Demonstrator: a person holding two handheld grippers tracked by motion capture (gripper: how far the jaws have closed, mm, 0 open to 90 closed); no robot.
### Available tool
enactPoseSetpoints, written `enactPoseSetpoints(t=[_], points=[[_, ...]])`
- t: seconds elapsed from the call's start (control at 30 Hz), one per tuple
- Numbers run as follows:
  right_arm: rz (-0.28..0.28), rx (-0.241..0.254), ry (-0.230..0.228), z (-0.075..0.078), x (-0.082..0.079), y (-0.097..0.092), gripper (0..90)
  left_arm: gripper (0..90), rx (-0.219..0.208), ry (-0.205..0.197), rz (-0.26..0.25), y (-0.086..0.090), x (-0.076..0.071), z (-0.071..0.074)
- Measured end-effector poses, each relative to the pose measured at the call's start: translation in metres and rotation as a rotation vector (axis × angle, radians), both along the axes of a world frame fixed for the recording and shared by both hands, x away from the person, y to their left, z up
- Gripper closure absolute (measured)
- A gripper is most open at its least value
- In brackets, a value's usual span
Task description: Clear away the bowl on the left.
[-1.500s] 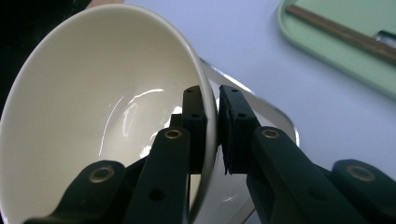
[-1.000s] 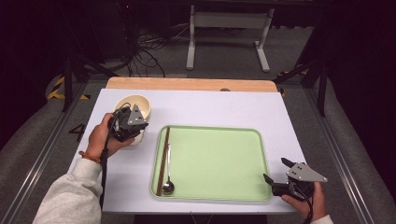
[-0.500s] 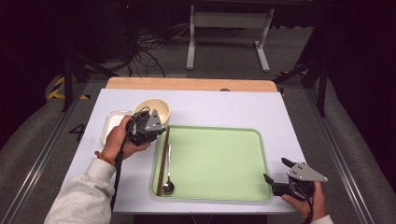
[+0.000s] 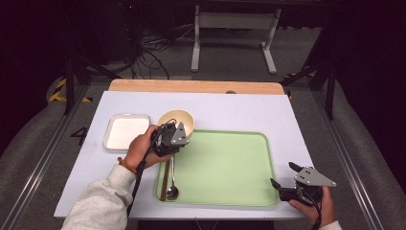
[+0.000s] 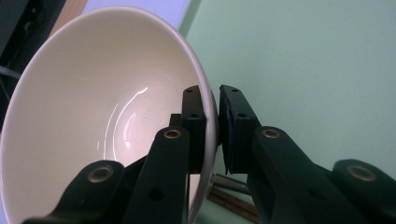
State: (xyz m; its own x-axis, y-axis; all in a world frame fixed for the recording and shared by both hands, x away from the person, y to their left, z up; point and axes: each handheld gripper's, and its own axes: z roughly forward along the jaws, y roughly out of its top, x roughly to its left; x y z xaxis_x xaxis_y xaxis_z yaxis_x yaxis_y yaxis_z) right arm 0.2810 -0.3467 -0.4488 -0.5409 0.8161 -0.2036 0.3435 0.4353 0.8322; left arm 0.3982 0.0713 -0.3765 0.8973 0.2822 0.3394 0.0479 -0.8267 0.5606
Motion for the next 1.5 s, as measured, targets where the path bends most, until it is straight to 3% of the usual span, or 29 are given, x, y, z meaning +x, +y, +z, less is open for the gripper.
enactPoseSetpoints(t=[0.5,0.6,0.67,0.73,1.0,1.1,1.2,1.37,1.5], points=[[0.003,-0.002,0.0,0.0,0.0,0.0,13.8,81.2,0.044,0.068,-0.049,-0.028,0.001,-0.033],[0.003,-0.002,-0.001,0.0,0.0,0.0,13.8,81.5,0.051,0.053,-0.046,-0.03,0.003,-0.037],[0.002,-0.001,0.001,0.0,0.0,0.0,13.8,81.2,0.033,0.053,-0.044,-0.029,0.005,-0.038],[0.004,-0.002,0.002,0.0,0.0,0.0,13.8,82.1,0.049,0.075,-0.038,-0.028,0.009,-0.042],[0.007,-0.002,0.005,0.0,0.0,0.001,13.8,81.3,0.0,0.106,0.009,-0.016,0.02,-0.045],[0.009,-0.005,0.006,-0.001,0.0,0.001,13.7,74.1,-0.013,0.106,0.035,-0.012,0.024,-0.046],[0.01,-0.007,0.005,-0.001,0.0,0.001,13.7,74.5,-0.021,0.115,0.036,-0.011,0.023,-0.047],[0.01,-0.007,0.004,-0.001,0.0,0.001,13.7,66.1,-0.034,0.098,0.059,-0.009,0.023,-0.045],[0.012,-0.009,0.003,-0.001,0.0,0.001,13.7,60.2,-0.077,0.095,0.058,-0.001,0.018,-0.038]])
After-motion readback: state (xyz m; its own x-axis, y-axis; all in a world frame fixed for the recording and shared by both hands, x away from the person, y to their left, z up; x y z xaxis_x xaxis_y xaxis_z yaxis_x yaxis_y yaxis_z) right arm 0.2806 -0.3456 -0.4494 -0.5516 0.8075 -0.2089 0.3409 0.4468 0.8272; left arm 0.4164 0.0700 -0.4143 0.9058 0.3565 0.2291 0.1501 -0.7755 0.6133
